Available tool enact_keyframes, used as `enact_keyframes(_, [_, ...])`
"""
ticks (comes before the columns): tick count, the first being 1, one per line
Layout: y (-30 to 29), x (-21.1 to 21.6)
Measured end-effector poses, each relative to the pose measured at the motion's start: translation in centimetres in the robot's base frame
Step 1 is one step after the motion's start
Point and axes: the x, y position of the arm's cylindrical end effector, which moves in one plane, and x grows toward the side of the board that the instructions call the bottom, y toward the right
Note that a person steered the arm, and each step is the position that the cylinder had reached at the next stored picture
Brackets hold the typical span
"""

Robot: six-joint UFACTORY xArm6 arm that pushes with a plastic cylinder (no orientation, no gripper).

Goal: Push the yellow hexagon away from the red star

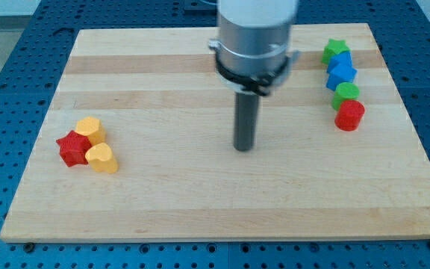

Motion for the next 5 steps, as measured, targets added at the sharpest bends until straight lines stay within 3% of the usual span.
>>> enact_keyframes(1, [-5.9, -4.8])
enact_keyframes(2, [-13.2, -7.0])
enact_keyframes(3, [-21.7, -6.4])
enact_keyframes(5, [-27.4, 0.1])
